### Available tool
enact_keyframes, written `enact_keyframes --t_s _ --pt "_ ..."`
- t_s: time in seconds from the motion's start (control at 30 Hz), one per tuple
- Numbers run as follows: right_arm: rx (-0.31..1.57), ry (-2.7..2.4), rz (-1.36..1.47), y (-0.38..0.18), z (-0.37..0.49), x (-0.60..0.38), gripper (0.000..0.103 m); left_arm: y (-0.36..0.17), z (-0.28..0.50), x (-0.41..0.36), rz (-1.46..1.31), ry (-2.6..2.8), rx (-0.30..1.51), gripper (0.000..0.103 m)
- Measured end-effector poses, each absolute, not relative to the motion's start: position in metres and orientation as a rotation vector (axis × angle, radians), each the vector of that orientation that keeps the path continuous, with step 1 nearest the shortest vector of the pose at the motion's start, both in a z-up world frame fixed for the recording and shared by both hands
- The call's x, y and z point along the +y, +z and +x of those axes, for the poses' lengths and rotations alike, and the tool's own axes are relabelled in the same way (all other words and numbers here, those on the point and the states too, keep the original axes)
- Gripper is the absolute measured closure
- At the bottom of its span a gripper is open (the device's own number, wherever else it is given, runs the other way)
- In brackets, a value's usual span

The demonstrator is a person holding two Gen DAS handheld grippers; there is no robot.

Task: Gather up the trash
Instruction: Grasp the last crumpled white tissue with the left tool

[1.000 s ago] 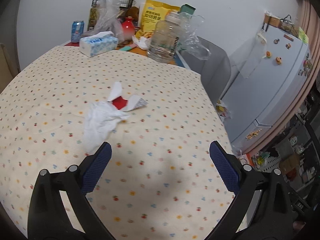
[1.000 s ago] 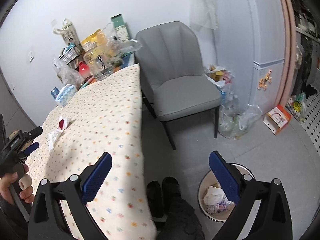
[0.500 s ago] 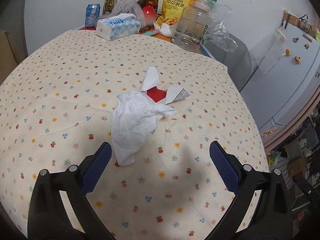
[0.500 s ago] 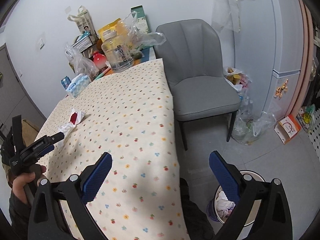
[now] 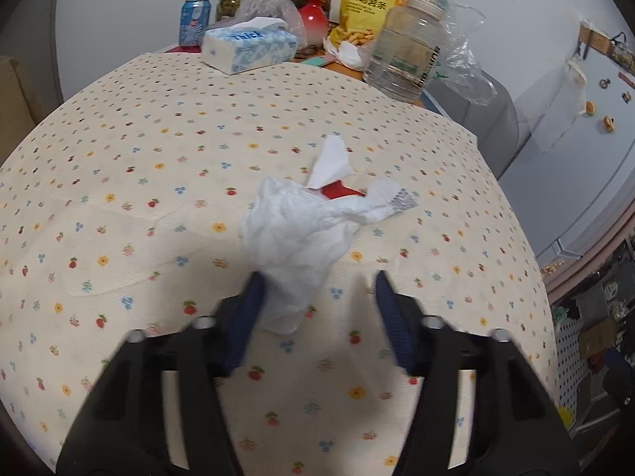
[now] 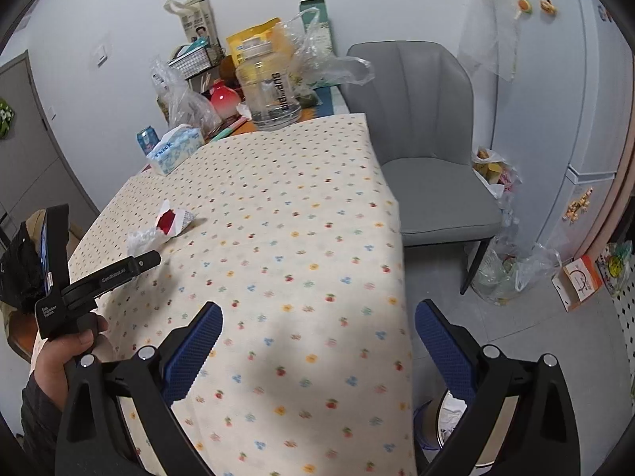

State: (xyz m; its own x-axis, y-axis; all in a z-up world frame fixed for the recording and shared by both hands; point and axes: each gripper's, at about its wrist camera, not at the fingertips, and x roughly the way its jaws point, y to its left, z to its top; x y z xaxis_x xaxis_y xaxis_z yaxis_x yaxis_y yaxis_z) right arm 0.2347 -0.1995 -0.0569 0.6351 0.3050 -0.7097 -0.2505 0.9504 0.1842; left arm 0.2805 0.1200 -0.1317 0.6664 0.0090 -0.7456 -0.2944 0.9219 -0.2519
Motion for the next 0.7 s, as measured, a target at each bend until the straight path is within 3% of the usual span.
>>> enact_keyframes --t_s 0.03,0.07,0.5,0.7 --pt "0.822 0.323 0.062 -0.056 0.235 -0.195 0.008 -0.133 0.279 0.124 -0.378 0.184 0.834 0.087" --pt "0.819 0.333 0.049 -0.054 0.236 -0.188 0.008 -0.134 0.277 0.130 -0.397 0.189 0.841 0.095" --pt "0.803 0.468 -0.061 -0.044 0.250 -0.099 0.008 -0.103 0.230 0.188 -0.459 0.228 0.714 0.098" --pt "0.811 0.514 -0.095 -0.047 0.267 -0.058 0.017 -0.101 0.225 0.210 -0.482 0.243 0.680 0.097"
